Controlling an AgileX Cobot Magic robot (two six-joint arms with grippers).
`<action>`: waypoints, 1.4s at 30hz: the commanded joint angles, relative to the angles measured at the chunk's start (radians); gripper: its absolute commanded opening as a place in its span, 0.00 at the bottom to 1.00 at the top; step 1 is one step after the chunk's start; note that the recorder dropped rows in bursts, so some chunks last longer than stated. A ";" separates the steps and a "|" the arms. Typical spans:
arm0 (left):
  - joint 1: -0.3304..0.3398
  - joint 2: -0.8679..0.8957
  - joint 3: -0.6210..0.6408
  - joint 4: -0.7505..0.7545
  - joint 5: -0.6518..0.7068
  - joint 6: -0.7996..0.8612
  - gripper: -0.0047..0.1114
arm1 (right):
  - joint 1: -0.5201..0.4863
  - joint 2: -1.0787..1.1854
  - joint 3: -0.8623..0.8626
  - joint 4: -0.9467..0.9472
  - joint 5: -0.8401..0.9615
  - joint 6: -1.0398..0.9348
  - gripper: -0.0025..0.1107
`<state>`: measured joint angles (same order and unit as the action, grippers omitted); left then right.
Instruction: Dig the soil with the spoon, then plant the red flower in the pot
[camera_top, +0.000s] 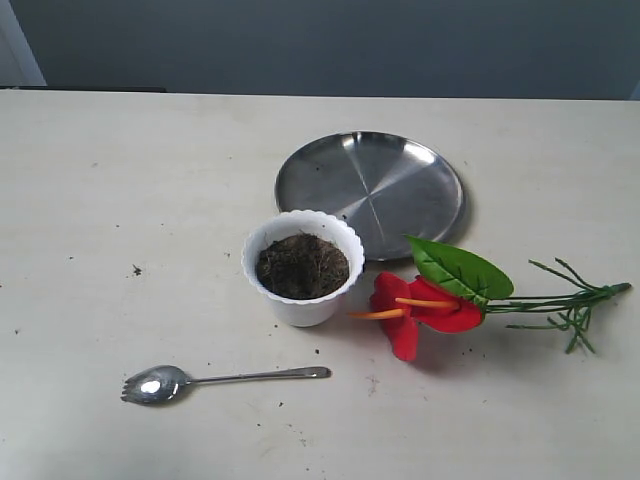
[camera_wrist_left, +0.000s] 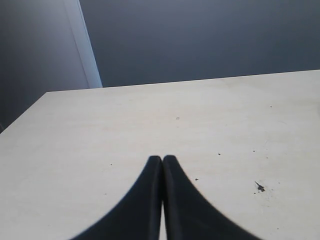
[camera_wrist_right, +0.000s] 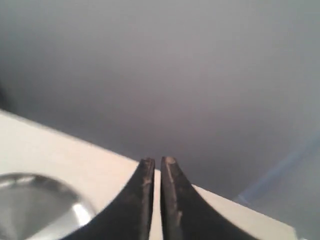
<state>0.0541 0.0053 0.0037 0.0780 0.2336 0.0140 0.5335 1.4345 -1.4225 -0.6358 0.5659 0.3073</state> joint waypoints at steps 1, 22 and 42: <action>-0.007 -0.005 -0.004 -0.008 -0.001 -0.004 0.04 | 0.121 0.059 -0.181 0.577 0.204 -0.670 0.07; -0.007 -0.005 -0.004 -0.008 -0.001 -0.004 0.04 | 0.634 0.339 -0.082 0.821 0.597 -0.962 0.07; -0.007 -0.005 -0.004 -0.008 -0.001 -0.004 0.04 | 0.655 0.618 0.044 0.722 0.314 -1.017 0.10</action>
<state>0.0541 0.0053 0.0037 0.0780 0.2336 0.0140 1.1866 2.0398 -1.3836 0.1109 0.8869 -0.6996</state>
